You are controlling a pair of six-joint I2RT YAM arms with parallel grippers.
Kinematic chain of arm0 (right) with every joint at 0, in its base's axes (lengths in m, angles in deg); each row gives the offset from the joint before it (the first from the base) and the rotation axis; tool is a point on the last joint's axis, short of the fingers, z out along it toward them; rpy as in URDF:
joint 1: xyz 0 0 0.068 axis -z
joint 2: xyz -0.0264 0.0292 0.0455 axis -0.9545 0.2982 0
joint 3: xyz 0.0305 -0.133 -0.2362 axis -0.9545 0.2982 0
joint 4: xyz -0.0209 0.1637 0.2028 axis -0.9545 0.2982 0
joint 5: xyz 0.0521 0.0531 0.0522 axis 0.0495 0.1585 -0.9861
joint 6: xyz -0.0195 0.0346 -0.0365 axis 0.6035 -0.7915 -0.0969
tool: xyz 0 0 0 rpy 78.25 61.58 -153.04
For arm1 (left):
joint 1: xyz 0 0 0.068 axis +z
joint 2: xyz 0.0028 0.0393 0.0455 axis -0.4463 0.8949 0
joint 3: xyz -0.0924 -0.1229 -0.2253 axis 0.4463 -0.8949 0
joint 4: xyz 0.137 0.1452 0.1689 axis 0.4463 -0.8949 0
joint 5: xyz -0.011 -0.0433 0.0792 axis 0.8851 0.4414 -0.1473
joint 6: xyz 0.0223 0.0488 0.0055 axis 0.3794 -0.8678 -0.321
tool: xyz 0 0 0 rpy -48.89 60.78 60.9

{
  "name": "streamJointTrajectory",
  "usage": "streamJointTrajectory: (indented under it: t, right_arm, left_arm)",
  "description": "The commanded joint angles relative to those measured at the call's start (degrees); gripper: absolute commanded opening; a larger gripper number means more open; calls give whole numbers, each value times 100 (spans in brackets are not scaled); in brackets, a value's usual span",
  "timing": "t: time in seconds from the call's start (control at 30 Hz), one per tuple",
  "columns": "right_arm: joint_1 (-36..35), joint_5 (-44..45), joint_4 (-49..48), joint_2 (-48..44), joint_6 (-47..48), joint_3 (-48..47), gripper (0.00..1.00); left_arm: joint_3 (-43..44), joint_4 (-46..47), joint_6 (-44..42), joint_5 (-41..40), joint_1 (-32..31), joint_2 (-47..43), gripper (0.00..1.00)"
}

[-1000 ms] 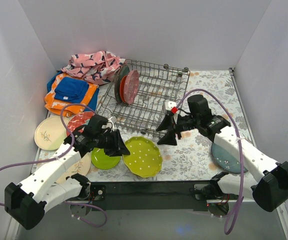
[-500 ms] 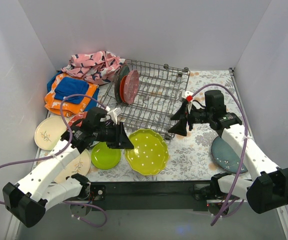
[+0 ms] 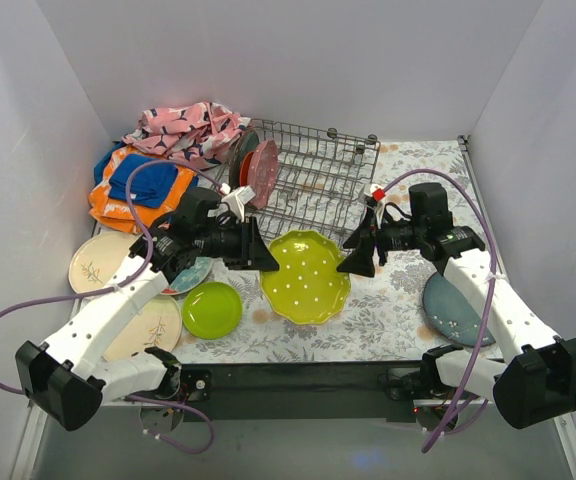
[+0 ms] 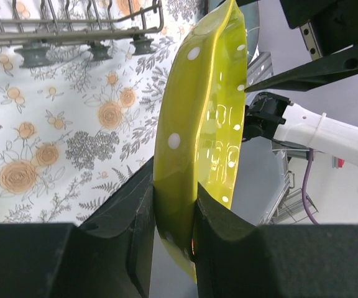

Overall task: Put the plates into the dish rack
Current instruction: Insert the plate into the dish rack

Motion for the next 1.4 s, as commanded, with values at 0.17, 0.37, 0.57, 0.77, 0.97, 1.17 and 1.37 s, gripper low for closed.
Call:
streamJointTrajectory:
  t: [0.17,0.37,0.57,0.77,0.97,1.17,1.37]
  right_arm:
    - [577,-72,198,-39,-43,-607,84]
    - [1017,-28,225,5,-16,-845,84]
    - [1351,-2,216,5,-33,-862,84]
    - [1501,60,225,-22,-33,-810,84]
    - [1571,77,216,5,-42,-766,84]
    - [1606,183,216,31,-42,-660,84]
    - [1624,271,207,84,-33,-564,84]
  left_arm:
    - [822,734,-61,-113,-7,138,0]
    - [1235,787,-202,-709,1,392,0]
    - [1675,787,-465,-1194,116,674,0]
    - [2307,716,-791,-1467,353,1271,0]
    - [3142,585,-1177,-1783,660,2078,0]
    - [4353,251,-1696,-2423,801,3098,0]
    - [5268,92,-2258,-3126,810,3811,0]
